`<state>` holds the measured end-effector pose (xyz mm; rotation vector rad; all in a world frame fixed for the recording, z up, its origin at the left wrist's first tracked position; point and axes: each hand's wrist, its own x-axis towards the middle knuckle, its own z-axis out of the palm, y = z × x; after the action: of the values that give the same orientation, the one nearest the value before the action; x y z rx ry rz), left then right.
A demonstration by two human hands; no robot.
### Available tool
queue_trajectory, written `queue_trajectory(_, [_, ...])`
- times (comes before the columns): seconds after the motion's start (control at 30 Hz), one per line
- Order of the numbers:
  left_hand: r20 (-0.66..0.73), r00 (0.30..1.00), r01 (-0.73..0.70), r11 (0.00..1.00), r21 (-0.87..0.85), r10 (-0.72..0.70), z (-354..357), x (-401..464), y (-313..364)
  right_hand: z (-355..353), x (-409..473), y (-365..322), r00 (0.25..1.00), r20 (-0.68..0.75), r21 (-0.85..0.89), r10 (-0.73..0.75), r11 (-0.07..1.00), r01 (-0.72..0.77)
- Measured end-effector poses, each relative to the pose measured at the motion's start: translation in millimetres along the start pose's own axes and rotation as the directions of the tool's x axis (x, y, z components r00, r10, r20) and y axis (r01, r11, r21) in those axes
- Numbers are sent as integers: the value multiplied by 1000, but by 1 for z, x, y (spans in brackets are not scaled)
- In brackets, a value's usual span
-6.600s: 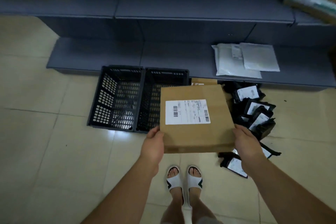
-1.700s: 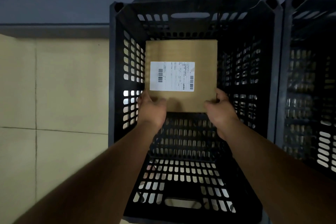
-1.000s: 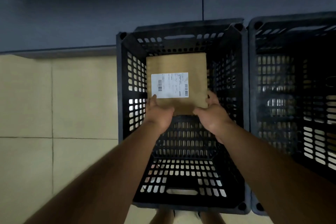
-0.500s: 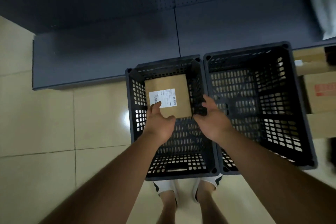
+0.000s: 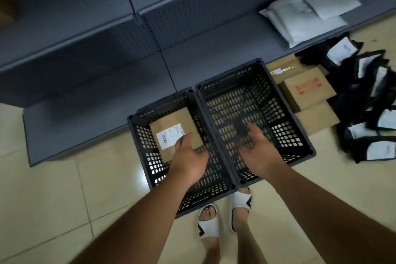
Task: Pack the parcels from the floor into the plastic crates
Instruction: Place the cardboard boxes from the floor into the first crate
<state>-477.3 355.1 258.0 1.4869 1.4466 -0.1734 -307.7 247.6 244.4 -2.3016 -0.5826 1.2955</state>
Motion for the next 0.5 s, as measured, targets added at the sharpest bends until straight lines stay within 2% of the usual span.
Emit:
queue_trajectory(0.13, [61,995,-82,994,71,78,17,-27,22,-28,-37,15,996,-88,4,34,999,-33])
queue_trajectory(0.23, [125,985,-134,986,103,121,34,-42,39,-50,-63,32,985,-169,70,47,997,-35])
queue_trajectory(0.5, [245,948,-260,938,229,203,112,-77,79,-103,-129,104,926,-343,160,160,981,-110])
